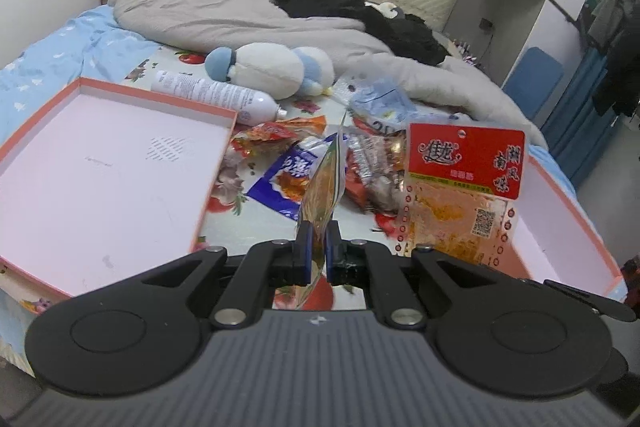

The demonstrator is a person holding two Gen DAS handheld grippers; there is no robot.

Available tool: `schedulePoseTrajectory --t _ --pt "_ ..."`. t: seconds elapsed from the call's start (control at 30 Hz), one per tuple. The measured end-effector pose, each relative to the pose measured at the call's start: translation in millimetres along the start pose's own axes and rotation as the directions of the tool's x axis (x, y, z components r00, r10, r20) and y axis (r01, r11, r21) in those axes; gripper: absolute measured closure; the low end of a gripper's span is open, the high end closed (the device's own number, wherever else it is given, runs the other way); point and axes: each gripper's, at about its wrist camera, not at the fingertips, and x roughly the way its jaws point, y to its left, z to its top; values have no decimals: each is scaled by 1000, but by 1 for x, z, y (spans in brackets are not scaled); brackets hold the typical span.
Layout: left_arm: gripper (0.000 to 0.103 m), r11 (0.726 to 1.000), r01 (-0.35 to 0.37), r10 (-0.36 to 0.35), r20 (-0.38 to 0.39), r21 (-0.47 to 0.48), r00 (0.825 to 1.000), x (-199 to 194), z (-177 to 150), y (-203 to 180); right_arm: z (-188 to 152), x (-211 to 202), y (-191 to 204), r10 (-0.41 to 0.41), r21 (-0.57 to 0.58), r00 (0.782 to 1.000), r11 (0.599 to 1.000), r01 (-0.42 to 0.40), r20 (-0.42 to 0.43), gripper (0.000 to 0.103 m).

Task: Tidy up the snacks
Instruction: 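Lift the red-labelled pack with the right tool while the left tool grasps a clear snack bag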

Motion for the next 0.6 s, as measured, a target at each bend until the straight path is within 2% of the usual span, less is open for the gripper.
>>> schedulePoseTrajectory --t 0.3,0.47,0.6 --pt "96 998 61 -61 17 -5 998 -32 1 -35 11 -48 -9 -9 34 1000 999 9 -2 95" --pt "96 994 101 -102 47 37 994 -51 1 -54 17 -75 -16 -11 49 1000 999 11 15 95" --pt "96 990 130 -133 41 54 990 -57 4 -66 18 -93 -26 -35 79 999 996 33 19 95"
